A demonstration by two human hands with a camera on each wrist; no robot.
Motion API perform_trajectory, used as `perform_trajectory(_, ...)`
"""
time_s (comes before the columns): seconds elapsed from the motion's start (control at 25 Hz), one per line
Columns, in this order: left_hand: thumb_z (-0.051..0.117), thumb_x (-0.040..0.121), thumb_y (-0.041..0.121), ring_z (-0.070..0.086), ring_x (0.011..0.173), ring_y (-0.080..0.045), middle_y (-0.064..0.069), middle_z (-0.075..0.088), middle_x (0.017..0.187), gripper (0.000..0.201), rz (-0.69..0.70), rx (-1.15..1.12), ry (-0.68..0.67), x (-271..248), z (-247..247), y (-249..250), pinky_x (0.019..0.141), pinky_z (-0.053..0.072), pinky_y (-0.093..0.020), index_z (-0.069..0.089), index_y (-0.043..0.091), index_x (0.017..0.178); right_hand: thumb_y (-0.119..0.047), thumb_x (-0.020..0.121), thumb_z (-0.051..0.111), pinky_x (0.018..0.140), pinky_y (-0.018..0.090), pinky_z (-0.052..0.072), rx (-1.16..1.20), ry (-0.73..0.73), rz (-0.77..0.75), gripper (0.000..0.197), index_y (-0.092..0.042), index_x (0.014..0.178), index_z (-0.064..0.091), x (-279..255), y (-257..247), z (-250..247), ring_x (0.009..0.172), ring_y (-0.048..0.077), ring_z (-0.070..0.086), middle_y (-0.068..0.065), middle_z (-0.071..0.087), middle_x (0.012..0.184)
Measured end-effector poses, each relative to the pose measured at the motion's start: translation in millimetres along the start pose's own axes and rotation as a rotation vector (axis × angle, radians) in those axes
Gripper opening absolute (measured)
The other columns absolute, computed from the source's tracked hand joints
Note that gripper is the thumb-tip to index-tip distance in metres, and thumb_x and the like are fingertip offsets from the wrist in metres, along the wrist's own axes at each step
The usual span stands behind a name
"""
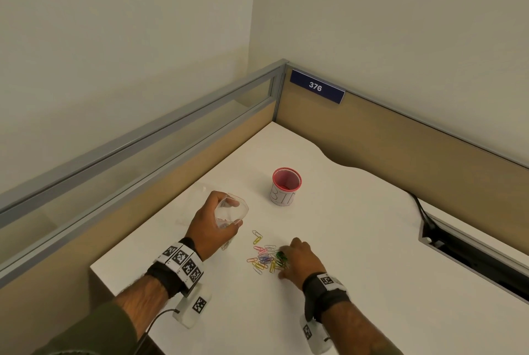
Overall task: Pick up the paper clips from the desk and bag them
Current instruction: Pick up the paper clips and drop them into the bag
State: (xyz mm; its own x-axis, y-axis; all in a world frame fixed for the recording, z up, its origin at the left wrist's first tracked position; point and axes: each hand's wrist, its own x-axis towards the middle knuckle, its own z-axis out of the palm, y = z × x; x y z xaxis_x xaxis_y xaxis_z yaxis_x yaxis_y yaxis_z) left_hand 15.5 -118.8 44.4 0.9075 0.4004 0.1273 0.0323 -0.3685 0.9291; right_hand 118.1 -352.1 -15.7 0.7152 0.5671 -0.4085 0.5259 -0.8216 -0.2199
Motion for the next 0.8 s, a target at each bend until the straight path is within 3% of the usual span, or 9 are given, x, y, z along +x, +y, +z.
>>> perform_trajectory(0.12,0.079,0.079,0.013,0.057,0.117,-0.014,0.006,0.062,0.117,0.046,0.011,-0.001,-0.009,3.7,-1.4,0.4,0.083,0.048,-0.006,0.051,0.02,0.114,-0.024,0.093,0.053,0.087,0.038,0.051,-0.066,0.079,-0.008,0.027,-0.014,0.117,0.056,8.8,-12.2,5.1,0.107,0.026,0.05,0.009,0.051,0.118)
perform_trajectory(0.24,0.079,0.078,0.014,0.057,0.118,-0.013,0.009,0.062,0.117,0.046,0.025,-0.003,-0.013,7.9,-2.1,0.9,0.087,0.051,-0.018,0.051,0.021,0.114,-0.02,0.096,0.047,0.083,0.036,0.052,-0.088,0.099,-0.001,0.017,-0.012,0.107,0.057,15.5,-15.1,6.3,0.101,0.027,0.055,0.011,0.055,0.113)
perform_trajectory(0.44,0.079,0.078,0.016,0.057,0.118,-0.012,0.013,0.061,0.117,0.046,0.01,-0.001,-0.018,15.9,1.4,0.2,0.086,0.05,-0.015,0.051,0.023,0.114,-0.014,0.092,0.05,0.084,0.029,0.046,0.031,0.127,0.071,0.016,-0.008,0.101,0.062,19.6,-7.0,-4.8,0.1,0.026,0.06,0.011,0.063,0.109)
perform_trajectory(0.6,0.08,0.078,0.015,0.058,0.117,-0.014,0.011,0.061,0.116,0.047,0.003,0.001,-0.017,20.5,5.9,-0.4,0.086,0.047,-0.013,0.051,0.022,0.113,-0.011,0.085,0.062,0.083,0.029,0.052,0.271,0.221,0.127,0.012,-0.011,0.095,0.069,7.3,3.4,-28.3,0.092,0.022,0.063,0.007,0.07,0.102)
perform_trajectory(0.72,0.079,0.078,0.015,0.058,0.117,-0.014,0.009,0.062,0.116,0.046,-0.002,0.003,-0.024,22.6,11.0,-0.4,0.086,0.047,-0.013,0.051,0.022,0.113,-0.011,0.081,0.07,0.082,0.036,0.056,0.477,0.367,0.059,0.008,-0.012,0.089,0.071,-9.4,-7.1,-67.6,0.081,0.02,0.064,0.004,0.07,0.091)
perform_trajectory(0.8,0.079,0.077,0.015,0.058,0.117,-0.015,0.008,0.062,0.116,0.046,0.0,0.006,-0.033,23.8,15.5,0.5,0.088,0.047,-0.015,0.051,0.021,0.113,-0.013,0.082,0.071,0.08,0.03,0.056,0.571,0.446,-0.035,0.01,-0.014,0.092,0.07,-20.6,-26.6,-99.1,0.081,0.016,0.064,0.0,0.069,0.09)
